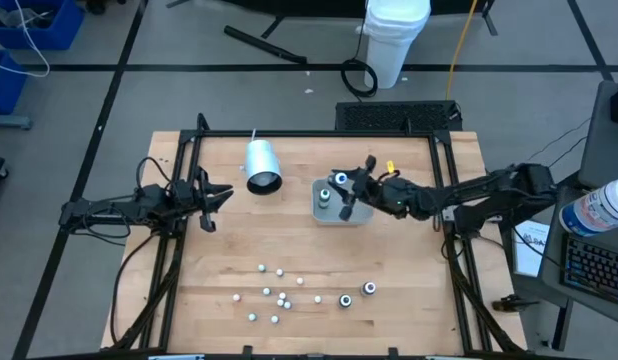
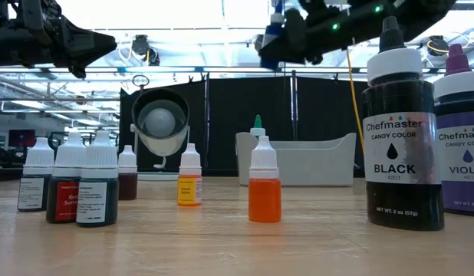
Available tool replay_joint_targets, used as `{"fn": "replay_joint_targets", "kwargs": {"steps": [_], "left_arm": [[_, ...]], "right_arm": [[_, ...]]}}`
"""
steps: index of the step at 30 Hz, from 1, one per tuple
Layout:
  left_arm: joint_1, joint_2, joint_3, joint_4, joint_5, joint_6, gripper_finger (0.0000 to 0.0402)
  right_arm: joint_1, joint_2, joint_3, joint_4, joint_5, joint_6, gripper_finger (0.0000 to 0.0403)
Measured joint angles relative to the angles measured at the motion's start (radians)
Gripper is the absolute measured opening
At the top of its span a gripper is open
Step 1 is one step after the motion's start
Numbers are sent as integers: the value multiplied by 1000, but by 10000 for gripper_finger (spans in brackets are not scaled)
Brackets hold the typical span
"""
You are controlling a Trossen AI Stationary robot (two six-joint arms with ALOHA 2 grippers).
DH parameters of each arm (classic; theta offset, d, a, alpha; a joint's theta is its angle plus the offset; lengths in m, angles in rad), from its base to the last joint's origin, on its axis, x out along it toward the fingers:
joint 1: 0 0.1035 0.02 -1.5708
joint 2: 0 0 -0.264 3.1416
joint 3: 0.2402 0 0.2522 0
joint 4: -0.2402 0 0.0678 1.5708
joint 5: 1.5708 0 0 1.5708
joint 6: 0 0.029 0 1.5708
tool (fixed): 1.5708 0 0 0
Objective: Pick & Place food coloring
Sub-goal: Put the blue food coloring bottle into the gray bin
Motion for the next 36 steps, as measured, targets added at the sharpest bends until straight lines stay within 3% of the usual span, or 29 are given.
{"fn": "replay_joint_targets", "kwargs": {"steps": [5, 26, 36], "left_arm": [[0, 0, 0, 1, 0, 0, 72], [0, 0, 0, 1, 2, 4, 72], [0, 0, 0, 1, 3, 2, 72]], "right_arm": [[-1, 59, 0, 14, -54, 44, 141], [54, 185, -4, -10, -50, 222, 141], [83, 259, -42, 96, -48, 225, 141]]}}
